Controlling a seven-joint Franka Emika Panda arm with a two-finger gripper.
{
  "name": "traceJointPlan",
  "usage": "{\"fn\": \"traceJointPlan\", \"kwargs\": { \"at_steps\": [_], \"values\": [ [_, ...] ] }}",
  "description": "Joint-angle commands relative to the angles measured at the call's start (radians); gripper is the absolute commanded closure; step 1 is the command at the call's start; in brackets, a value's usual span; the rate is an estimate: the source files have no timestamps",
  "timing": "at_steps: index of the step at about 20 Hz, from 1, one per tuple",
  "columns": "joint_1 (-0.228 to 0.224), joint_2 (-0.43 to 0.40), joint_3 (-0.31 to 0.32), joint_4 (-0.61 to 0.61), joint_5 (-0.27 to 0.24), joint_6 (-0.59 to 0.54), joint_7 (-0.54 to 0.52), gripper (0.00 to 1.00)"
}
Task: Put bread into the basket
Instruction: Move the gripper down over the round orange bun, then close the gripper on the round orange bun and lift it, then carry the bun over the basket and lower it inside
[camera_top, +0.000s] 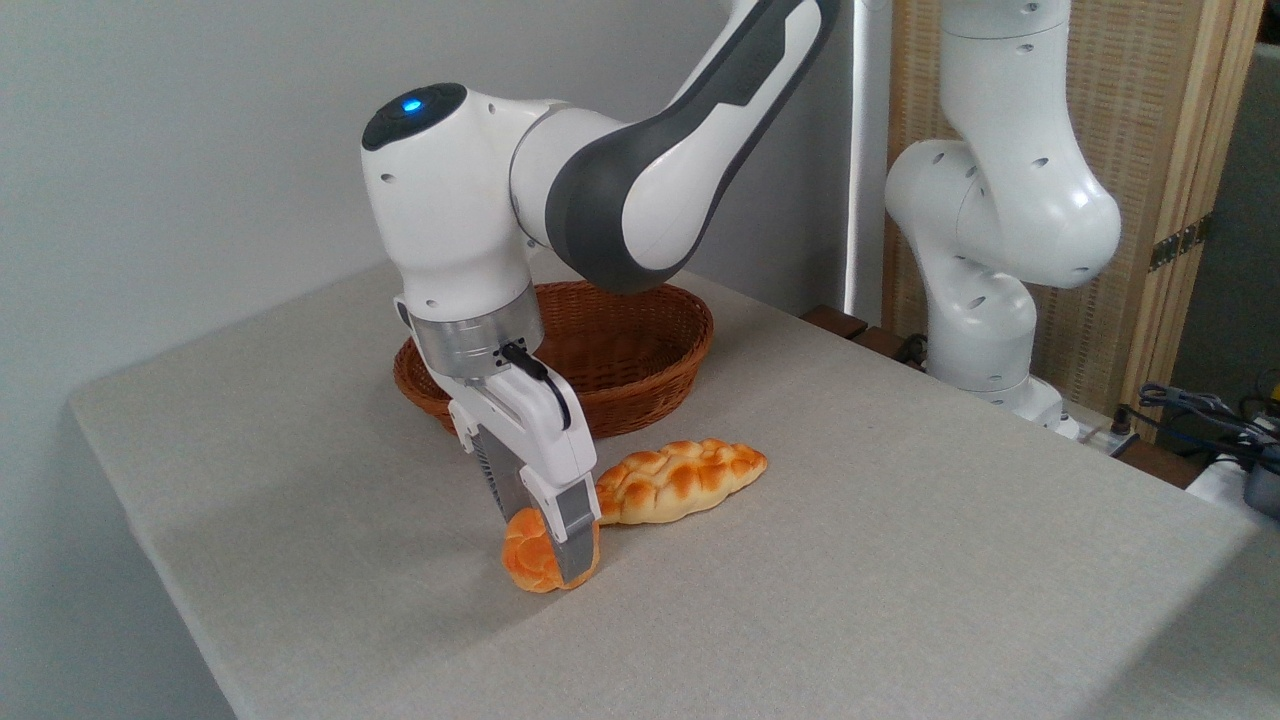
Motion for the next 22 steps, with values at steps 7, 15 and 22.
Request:
{"fn": "traceJointPlan", "kwargs": {
  "at_steps": [7,15,22],
  "values": [
    [-0.004,0.001,0.000,0.003,0.014,0.015,0.017,0.56],
    [-0.005,-0.085,-0.052,0.037,-0.041,0.004,-0.029,0.55],
    [-0.007,-0.136,-0.214,0.037,-0.136,-0.056,-0.153,0.53]
  ]
}}
